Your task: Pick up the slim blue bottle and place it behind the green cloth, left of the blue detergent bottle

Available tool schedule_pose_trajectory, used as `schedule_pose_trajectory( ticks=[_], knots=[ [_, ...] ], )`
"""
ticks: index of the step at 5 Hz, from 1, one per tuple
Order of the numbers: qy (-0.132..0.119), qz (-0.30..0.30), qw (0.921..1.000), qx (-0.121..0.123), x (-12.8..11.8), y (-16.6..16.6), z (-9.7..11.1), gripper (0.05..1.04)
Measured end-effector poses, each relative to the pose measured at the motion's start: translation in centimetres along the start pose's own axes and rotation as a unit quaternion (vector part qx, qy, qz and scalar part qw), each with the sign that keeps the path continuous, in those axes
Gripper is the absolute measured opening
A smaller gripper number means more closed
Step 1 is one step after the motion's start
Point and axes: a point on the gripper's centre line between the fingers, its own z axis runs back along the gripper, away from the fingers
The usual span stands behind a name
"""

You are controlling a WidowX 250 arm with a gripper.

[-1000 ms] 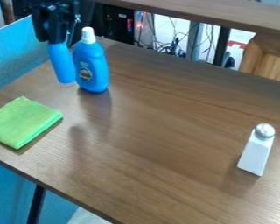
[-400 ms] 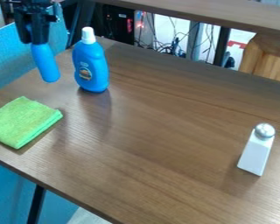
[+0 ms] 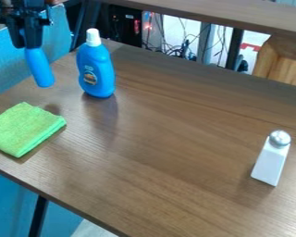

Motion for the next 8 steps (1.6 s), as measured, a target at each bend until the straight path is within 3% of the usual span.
schedule_pose_trajectory(
  ticks=[1,3,4,5,6,7,8],
  knots=[
    [-0.005,0.017,0.9997,0.018,0.5,0.7,0.0,0.398],
    [0.031,0.042,0.998,0.034,1.1,1.7,-1.4,0.398],
    [0.058,0.048,0.9968,0.025,1.2,1.6,-2.6,0.398],
    [0.061,0.048,0.9968,0.021,1.3,1.6,-2.7,0.444],
    [0.064,0.04,0.9971,0.007,1.3,1.3,-3.2,0.757],
    [0.051,0.035,0.9981,0.0,1.1,0.9,-3.3,0.997],
    [0.018,0.036,0.9992,0.004,0.4,0.4,-2.0,1.008]
  ],
)
